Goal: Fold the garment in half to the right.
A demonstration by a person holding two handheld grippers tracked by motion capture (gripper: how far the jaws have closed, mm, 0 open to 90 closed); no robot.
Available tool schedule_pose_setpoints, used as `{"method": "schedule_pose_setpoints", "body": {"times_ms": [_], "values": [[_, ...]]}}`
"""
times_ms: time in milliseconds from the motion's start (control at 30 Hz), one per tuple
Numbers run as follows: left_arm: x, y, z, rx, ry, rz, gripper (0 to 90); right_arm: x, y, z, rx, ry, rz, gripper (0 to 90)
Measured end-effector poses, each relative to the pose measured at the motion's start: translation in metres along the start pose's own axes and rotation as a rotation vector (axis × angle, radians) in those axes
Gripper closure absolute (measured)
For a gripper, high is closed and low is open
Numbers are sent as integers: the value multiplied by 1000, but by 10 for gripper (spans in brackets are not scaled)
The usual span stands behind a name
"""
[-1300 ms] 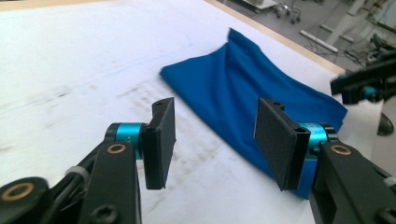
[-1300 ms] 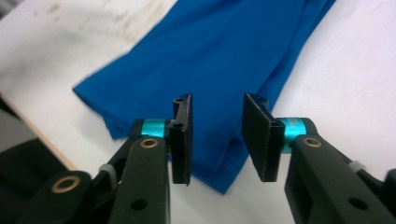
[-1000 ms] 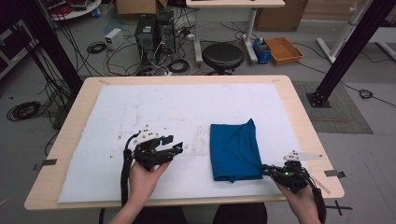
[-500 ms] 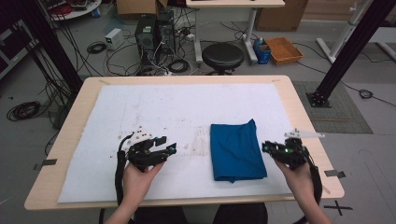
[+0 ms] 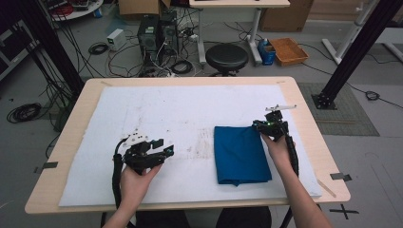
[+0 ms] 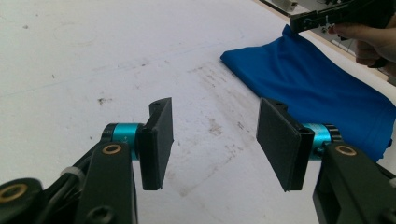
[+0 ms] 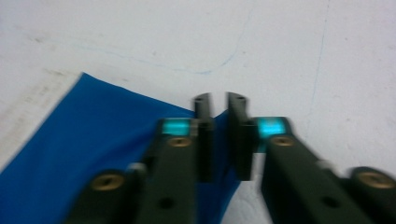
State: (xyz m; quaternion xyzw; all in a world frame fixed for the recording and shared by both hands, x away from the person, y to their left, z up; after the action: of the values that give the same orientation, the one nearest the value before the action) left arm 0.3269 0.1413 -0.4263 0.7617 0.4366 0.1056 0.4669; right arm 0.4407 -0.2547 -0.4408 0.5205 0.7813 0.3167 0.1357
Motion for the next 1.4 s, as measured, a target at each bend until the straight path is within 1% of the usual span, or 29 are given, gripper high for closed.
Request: {"method": "schedule_pose_setpoints", "body": {"times_ms": [67,167,233,333,433,500,533,567,667,700,767,833,867,933,967,1000,1067,1200,1267,1300,1333,1367,1400], "values": [[1,-1,0,2,0,-3,460,-4,-1,0,-9,-2,7,900],[3,-2,1,4,-2,-9,460,-11,-2,-4,-43,-7,14,900],[3,-3,1,5,0,-11,460,-17,-5,-5,-41,-11,20,900],[3,-3,2,8,0,-14,460,-23,-11,-6,-50,-16,43,900],[3,-3,3,11,-1,-17,460,-29,-17,-4,-41,-29,44,900],[2,-4,4,14,-2,-15,460,-31,-19,-5,-36,-40,54,900],[2,-4,5,13,-2,-14,460,-33,-21,-6,-45,-38,62,868],[2,-4,5,14,-4,-16,460,-33,-22,-10,-57,-27,79,839],[1,-4,6,18,-2,-14,460,-29,-23,-19,-92,2,86,769],[1,-4,7,17,-5,-14,460,-27,-25,-22,-100,17,104,738],[1,-4,7,18,-7,-11,460,-23,-29,-25,-107,61,128,711],[0,-4,7,16,-3,-14,457,-19,-33,-23,-97,105,146,701],[-1,-4,8,18,-7,-14,457,-16,-35,-22,-85,111,145,709],[-1,-5,8,22,-7,-14,457,-13,-38,-18,-46,94,122,831],[-1,-5,8,23,-9,-10,457,-13,-40,-16,-35,86,107,878],[-1,-5,8,26,-8,-6,457,-14,-41,-15,-27,78,101,888],[-2,-5,9,24,-9,-10,457,-15,-43,-16,-17,66,99,892],[-1,-6,10,31,-8,-9,457,-18,-45,-18,-21,45,86,891],[-1,-6,10,29,-10,-10,457,-18,-46,-17,-20,44,81,887],[-1,-6,10,28,-11,-8,457,-18,-46,-17,-21,33,76,872],[0,-5,10,26,-9,-8,457,-18,-46,-17,-26,21,68,825],[1,-5,9,28,-8,-1,455,-19,-46,-18,-32,16,67,799],[1,-4,9,24,-7,-1,447,-19,-46,-20,-37,23,71,768]]}}
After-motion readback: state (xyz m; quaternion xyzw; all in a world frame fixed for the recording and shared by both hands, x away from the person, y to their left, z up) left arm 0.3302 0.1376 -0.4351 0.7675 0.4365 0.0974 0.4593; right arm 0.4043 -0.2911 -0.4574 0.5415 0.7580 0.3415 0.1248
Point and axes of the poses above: each handheld gripper's, and its own axes: z roughly forward along the jaws, y roughly out of its top, x roughly to its left, the point moved 4 cm from there along z, roughly forward along the jaws, and after that the axes turned 8 degrees about x, right-handed, at the moved point
